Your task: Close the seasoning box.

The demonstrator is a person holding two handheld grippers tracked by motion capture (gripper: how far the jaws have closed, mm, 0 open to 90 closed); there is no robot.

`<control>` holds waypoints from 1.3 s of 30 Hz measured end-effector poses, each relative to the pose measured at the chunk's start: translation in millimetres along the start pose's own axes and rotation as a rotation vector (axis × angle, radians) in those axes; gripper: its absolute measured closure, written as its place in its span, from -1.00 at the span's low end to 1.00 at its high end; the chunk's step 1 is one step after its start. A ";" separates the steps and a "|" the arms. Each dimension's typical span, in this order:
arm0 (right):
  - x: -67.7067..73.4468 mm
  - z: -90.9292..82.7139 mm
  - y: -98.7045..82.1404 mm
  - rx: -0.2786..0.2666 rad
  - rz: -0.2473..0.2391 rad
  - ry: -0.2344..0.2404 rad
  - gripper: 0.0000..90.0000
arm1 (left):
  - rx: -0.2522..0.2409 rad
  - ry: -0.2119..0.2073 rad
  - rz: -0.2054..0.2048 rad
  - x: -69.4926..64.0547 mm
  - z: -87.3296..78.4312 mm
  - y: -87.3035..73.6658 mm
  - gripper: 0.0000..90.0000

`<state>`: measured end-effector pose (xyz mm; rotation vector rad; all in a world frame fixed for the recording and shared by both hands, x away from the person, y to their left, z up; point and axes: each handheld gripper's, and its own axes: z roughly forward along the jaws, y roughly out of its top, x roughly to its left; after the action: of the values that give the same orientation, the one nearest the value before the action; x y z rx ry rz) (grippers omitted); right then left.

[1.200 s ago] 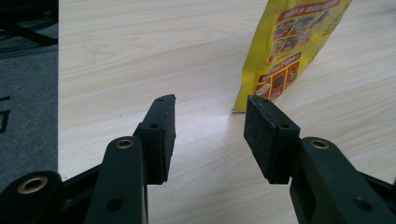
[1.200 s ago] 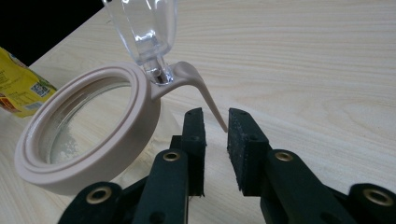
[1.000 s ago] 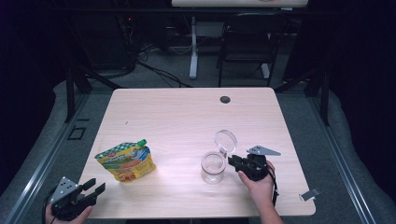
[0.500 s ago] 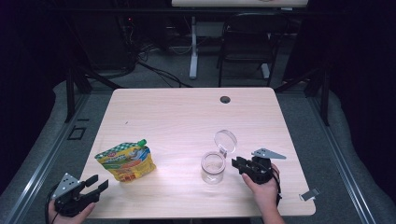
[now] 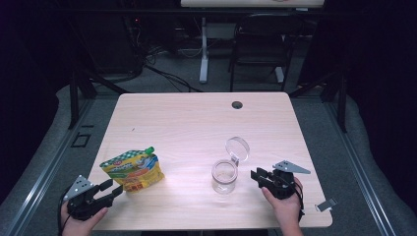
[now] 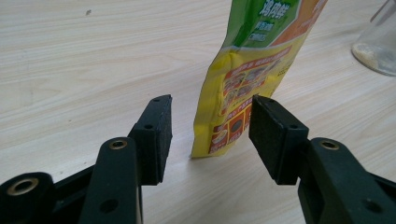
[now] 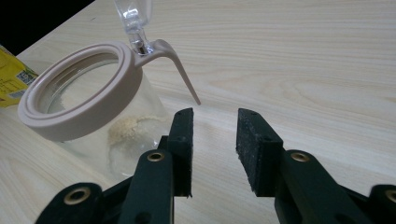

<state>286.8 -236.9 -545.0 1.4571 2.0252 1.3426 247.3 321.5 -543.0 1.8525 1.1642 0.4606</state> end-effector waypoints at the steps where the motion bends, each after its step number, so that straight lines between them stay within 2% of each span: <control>1: -1.3 -1.8 -0.7 -0.006 0.006 -0.003 0.48 | 0.006 -0.004 -0.001 0.3 0.8 0.3 0.08; 10: -4.7 -8.5 -5.5 -0.007 0.027 -0.013 0.43 | 0.004 -0.064 -0.039 5.1 10.3 3.5 0.03; 16: -7.8 -13.3 -8.8 0.001 0.043 -0.025 0.39 | 0.008 -0.089 -0.033 5.7 14.9 6.6 0.04; 20: -8.9 -14.3 -10.4 0.000 0.048 -0.029 0.39 | 0.008 -0.118 -0.044 6.5 19.4 8.2 0.04; 22: -9.3 -14.8 -11.4 0.002 0.050 -0.030 0.39 | 0.006 -0.130 -0.044 6.5 20.4 8.9 0.09; 27: -9.6 -17.0 -12.7 0.004 0.051 -0.031 0.38 | 0.016 -0.124 -0.041 6.1 20.7 9.7 0.22; 30: -9.9 -17.2 -13.1 0.004 0.053 -0.037 0.38 | 0.019 -0.141 -0.043 6.1 19.8 9.3 0.31; 35: -10.2 -15.7 -13.0 0.010 0.054 -0.032 0.38 | 0.021 -0.192 -0.012 0.8 19.3 9.8 0.52; 39: -10.7 -14.6 -12.8 0.009 0.055 -0.038 0.38 | 0.038 -0.208 0.015 -5.2 18.8 11.2 0.64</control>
<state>274.0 -254.1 -550.7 1.5412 1.9836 1.3190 263.6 306.0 -543.4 1.8933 1.0252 0.2485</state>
